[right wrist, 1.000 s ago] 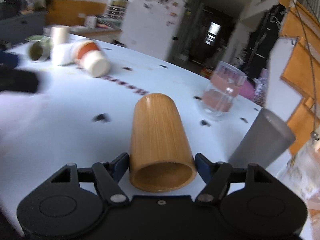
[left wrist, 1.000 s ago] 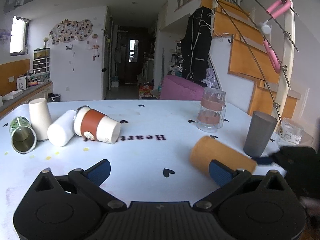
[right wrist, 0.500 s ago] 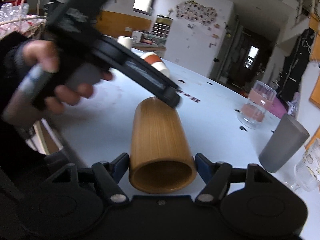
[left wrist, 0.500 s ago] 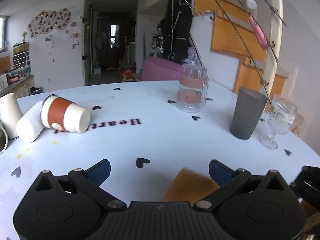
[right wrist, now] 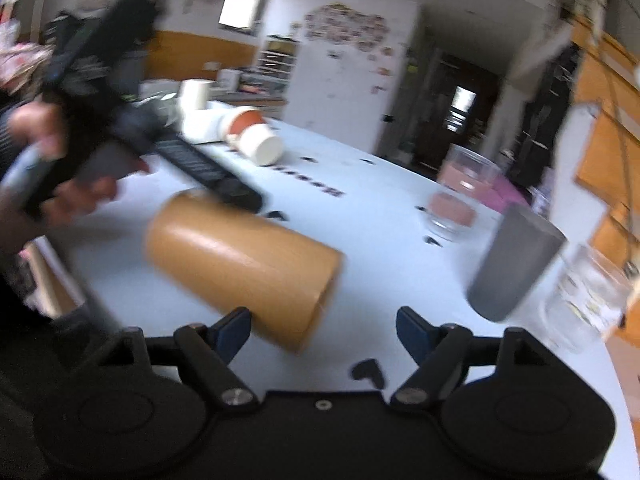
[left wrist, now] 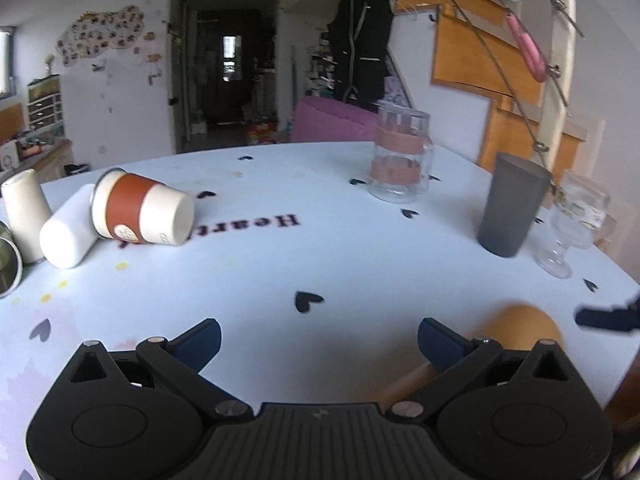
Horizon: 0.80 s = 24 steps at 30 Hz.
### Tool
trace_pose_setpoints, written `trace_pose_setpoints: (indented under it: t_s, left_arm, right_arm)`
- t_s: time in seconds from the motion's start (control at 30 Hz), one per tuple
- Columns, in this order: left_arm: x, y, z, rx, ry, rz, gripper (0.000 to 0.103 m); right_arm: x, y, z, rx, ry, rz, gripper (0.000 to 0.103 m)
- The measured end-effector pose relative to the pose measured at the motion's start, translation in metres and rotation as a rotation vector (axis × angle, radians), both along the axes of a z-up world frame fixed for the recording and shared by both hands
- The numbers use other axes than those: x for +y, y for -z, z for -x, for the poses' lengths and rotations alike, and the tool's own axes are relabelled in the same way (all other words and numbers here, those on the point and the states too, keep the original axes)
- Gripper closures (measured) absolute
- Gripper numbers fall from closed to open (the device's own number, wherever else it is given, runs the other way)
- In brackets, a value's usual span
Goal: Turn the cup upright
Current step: 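Grasp the wooden cup's rim with the left tool while the right tool steadies it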
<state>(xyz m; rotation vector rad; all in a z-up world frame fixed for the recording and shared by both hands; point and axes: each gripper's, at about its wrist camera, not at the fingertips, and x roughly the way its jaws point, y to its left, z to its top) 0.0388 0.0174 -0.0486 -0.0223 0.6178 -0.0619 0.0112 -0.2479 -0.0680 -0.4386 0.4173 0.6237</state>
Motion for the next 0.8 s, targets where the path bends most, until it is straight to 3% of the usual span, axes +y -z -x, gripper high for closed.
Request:
trace_pose_setpoints:
  t_s: [0.23,0.43,0.53,0.6,0.73,0.8]
  left_arm:
    - [0.001,0.01,0.005,0.044,0.019,0.002,0.0]
    - [0.008,0.008,0.008,0.045,0.021,0.041,0.0]
    - [0.017,-0.003,0.009,0.033,0.036,0.164,0.0]
    - [0.021,-0.011,0.004,0.058,0.065,0.27,0.001]
    - [0.018,-0.015,-0.019,0.167,0.099,0.426,0.008]
    - [0.012,-0.011,-0.034,0.236,0.121,0.468,0.009]
  right_arm:
    - [-0.005,0.002,-0.033,0.034,0.164,-0.091,0.029]
    - [-0.012,0.001,-0.041,0.081,0.193,-0.163,0.029]
    - [-0.02,-0.005,-0.037,0.118,0.218,-0.223,0.029]
    - [-0.032,-0.011,-0.037,0.182,0.241,-0.314,0.029]
    - [-0.052,-0.012,-0.04,0.371,0.239,-0.513,0.029]
    - [-0.056,-0.01,-0.039,0.44,0.217,-0.568,0.029]
